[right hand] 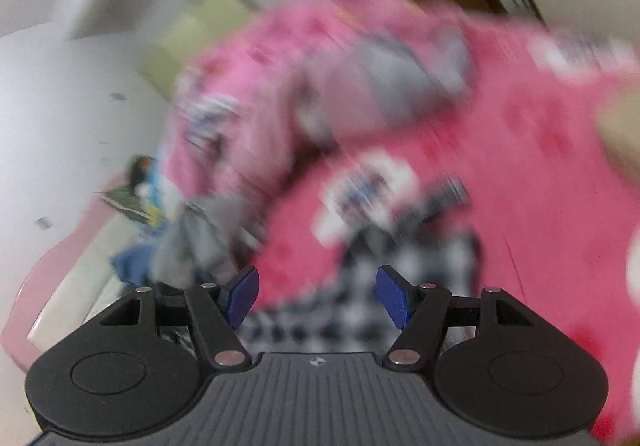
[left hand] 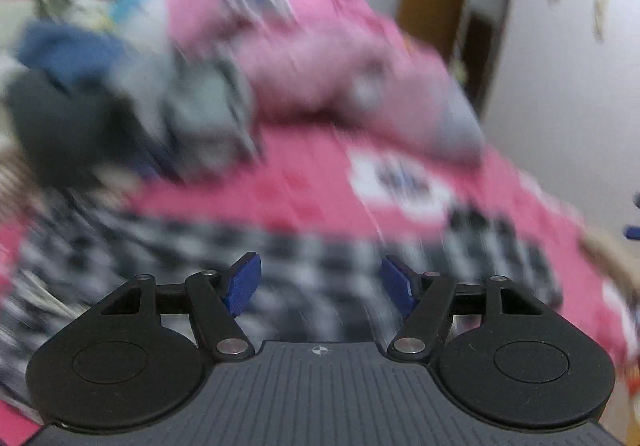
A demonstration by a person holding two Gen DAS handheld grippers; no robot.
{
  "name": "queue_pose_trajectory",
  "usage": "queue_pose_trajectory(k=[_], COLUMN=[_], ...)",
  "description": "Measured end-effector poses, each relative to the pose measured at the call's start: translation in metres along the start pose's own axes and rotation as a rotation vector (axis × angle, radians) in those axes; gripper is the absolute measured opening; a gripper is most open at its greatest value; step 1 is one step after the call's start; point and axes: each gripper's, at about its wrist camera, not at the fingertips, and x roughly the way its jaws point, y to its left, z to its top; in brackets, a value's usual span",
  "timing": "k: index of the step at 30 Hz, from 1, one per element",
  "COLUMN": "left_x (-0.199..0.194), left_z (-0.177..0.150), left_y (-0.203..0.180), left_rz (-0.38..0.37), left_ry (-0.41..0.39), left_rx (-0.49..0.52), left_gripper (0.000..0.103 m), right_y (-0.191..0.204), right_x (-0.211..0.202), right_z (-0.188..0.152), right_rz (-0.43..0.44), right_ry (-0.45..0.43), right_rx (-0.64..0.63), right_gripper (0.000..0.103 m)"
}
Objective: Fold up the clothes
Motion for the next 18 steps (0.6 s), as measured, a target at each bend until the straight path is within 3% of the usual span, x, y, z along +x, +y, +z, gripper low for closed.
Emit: queue_pose_trajectory(k=[4,7,9,10,11,12,14,18], left_x=[0.027,0.047,0.06,0.063,0.063,0.063,0.062,0.061], left_z=[-0.028,-0.048,-0.062,-0.066,-0.067,-0.068,-0.068,-0.07], left_y=[-0.008,-0.015,-0.019,-0.019,-0.019,-0.019,-0.019,-0.018], left_rz=[0.019,0.034,0.044,0.045,0.043,0.04,0.033,0.02], left_ry=[0.069,0.12,0.154,0.159,0.152,0.147,0.137,0.117], left_rx=[0.037,0.065,0.083,0.091,0.095,0.097,0.099,0.105], left_gripper=[0.062,0.063,0.063,0.063,0.064,0.065,0.066,0.066], right_y=[-0.046,-0.076,-0.082,-0.079,-0.073,-0.069,-0.056,-0.011], right_x=[0.061,0.101,0.114,0.115,0.114,0.114,0.113,0.102], right_z=[0.0,0.009,0.01,0.01,0.01,0.011,0.014,0.049], right_rz=[-0.211,-0.28,-0.263,-0.256,-0.231,-0.175,-0.135,-0.044], right_ry=[0.053,0.053,0.035,0.032,0.043,0.074,0.087,-0.001], right_rx=[0.046,0.081,0.079,0.058,0.037,0.052,0.064,0.013], right_gripper=[0.069,0.069,0.069,0.061,0.02,0.004,0.004,0.004])
